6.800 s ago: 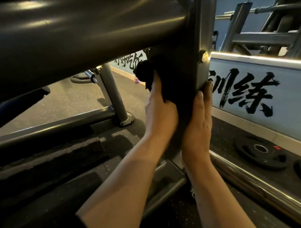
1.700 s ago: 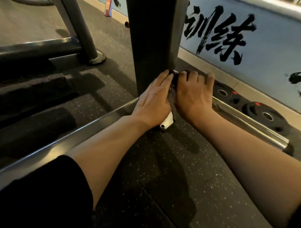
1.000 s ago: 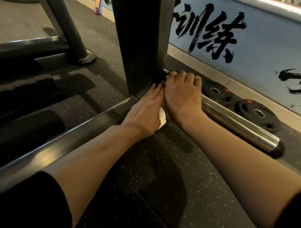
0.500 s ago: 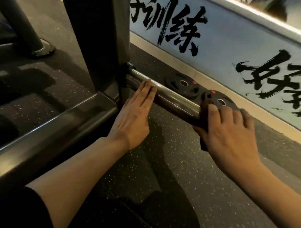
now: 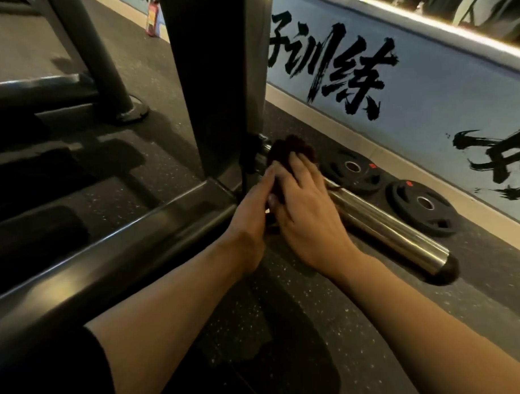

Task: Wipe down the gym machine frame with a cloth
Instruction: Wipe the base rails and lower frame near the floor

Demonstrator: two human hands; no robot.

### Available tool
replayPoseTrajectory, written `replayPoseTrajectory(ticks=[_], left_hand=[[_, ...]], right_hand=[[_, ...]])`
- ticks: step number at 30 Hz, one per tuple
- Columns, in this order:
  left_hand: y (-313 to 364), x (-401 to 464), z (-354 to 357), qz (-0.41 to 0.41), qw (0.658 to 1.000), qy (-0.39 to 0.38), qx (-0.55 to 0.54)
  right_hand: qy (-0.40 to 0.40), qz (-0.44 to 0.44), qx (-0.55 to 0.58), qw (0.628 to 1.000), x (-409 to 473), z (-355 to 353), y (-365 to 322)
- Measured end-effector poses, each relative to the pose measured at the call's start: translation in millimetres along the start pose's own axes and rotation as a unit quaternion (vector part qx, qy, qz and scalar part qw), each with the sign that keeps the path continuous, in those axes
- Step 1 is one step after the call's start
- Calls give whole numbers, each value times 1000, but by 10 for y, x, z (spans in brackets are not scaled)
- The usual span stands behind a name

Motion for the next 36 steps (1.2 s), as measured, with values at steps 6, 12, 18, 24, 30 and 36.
replayPoseTrajectory(ticks=[6,12,18,24,30,36], left_hand=[[-32,12,-473,-34,967,229,-106],[-136,99,-258,-67,965,189,-171],[-495,-13,275,-116,990,83,-1],[74,-235,135,122,963,213,110],[637,-121,-160,187,849,256,424],[171,-153,150,192,949,106,228]], right_hand=[[145,25,-32,989,-256,-446,289],[31,118,-217,968,-322,-304,567],[30,90,-212,973,-353,-337,589],[71,85,-106,988,-358,-362,621],[121,36,15,992,-205,-298,326],[137,-35,115,983,35,-264,105]])
Point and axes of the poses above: each hand's wrist, its own x-axis towards the middle knuckle, its own z-axis out of the palm, y = z × x, the point moved 9 cm from there along x, towards the middle knuckle, and after that the axes turned 2 degrees about -y, right-handed, at the moved point
